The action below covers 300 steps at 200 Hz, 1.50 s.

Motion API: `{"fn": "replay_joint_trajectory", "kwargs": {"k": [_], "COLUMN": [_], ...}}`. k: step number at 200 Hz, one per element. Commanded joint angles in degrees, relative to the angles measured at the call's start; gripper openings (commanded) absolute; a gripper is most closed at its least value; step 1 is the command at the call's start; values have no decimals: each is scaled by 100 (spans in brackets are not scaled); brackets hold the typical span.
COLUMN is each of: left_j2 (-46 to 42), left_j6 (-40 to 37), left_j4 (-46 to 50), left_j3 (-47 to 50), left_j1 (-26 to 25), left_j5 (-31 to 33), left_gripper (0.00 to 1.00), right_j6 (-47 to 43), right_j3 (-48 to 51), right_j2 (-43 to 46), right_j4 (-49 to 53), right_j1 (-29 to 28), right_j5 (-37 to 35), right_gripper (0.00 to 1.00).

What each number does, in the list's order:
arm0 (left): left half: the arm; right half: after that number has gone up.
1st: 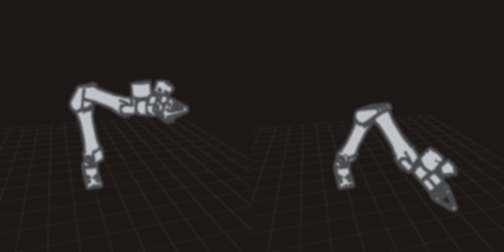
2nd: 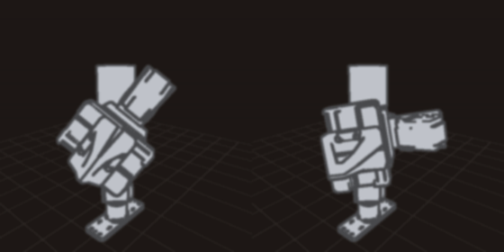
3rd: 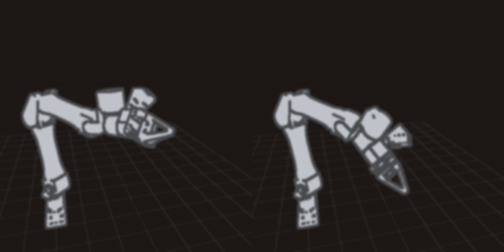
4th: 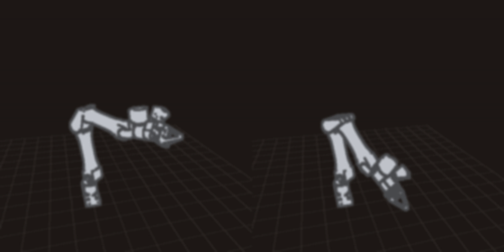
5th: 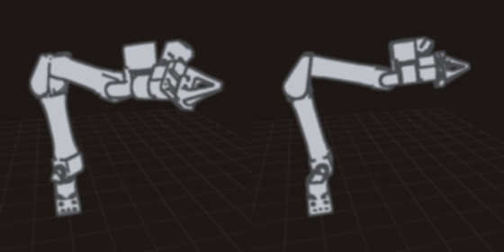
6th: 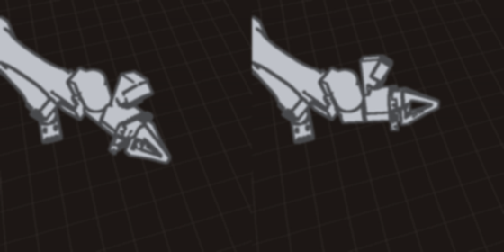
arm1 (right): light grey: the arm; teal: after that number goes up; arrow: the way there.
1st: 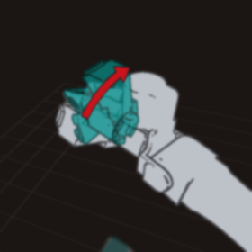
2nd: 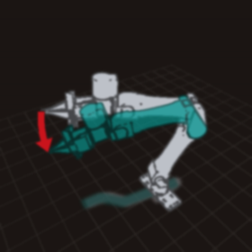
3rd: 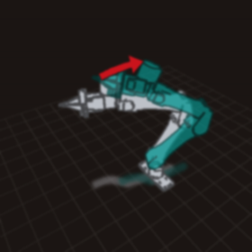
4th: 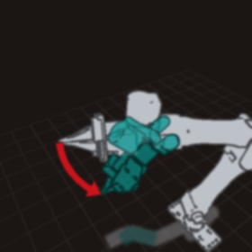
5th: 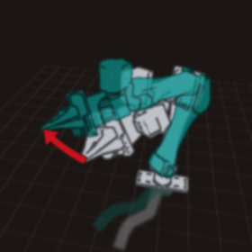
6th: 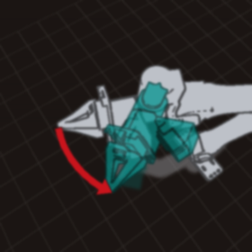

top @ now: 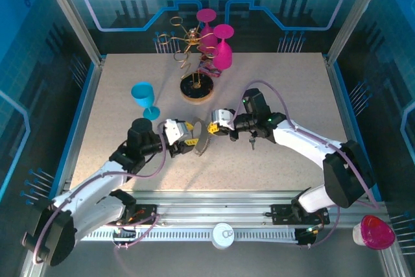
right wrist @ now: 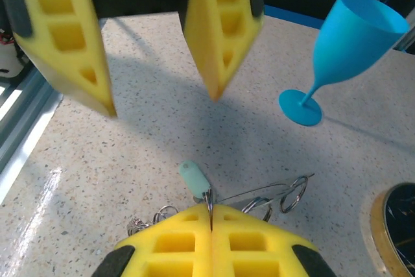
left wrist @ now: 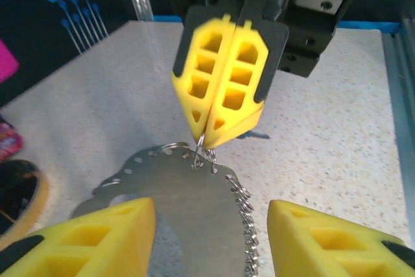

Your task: Put the keys on the keyring

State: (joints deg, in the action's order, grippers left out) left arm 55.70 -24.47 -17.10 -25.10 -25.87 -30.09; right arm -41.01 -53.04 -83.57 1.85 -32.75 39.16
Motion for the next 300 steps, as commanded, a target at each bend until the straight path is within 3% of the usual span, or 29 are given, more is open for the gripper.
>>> {"fn": "replay_joint_trajectory", "kwargs": {"k": [1, 77, 107, 147, 174, 181, 190, 200, 244, 300], "left_j2": [428, 1233, 1406, 1392, 1301, 1263, 1195, 1090, 706, 706], "left_j6": [-670, -614, -625, -690, -742, -825, -961, -1146, -2068, -2233], "left_j4": [-345, -1531, -1603, -1556, -1642, -1632, -1580, -1435, 352, 1135], "left_j3": [-116, 123, 110, 141, 198, 212, 232, 227, -308, -713], "left_j1": [-126, -239, -277, -296, -329, -348, -390, -446, -749, -940], "left_j5": [-413, -361, -409, -387, -278, -213, -45, 124, 654, 885], "left_gripper": [45, 33, 23, 0, 0, 0, 0, 0, 0, 0], "right_j6": [-268, -398, -390, -373, -343, -335, -367, -418, -1147, -1123], "right_j3": [122, 105, 66, 48, 129, 197, 232, 465, 543, 593], "right_j2": [77, 26, -15, -23, 19, 76, 176, 332, 857, 880], "right_j4": [-104, 79, 75, 97, -23, -99, -175, -200, 527, 423], "right_j1": [-150, -327, -363, -390, -415, -417, -416, -421, -756, -1123], "right_j5": [224, 135, 95, 82, -203, -332, -575, -870, -2183, -2433], "right_gripper": [0, 0, 0, 0, 0, 10, 31, 35, 33, 26]}}
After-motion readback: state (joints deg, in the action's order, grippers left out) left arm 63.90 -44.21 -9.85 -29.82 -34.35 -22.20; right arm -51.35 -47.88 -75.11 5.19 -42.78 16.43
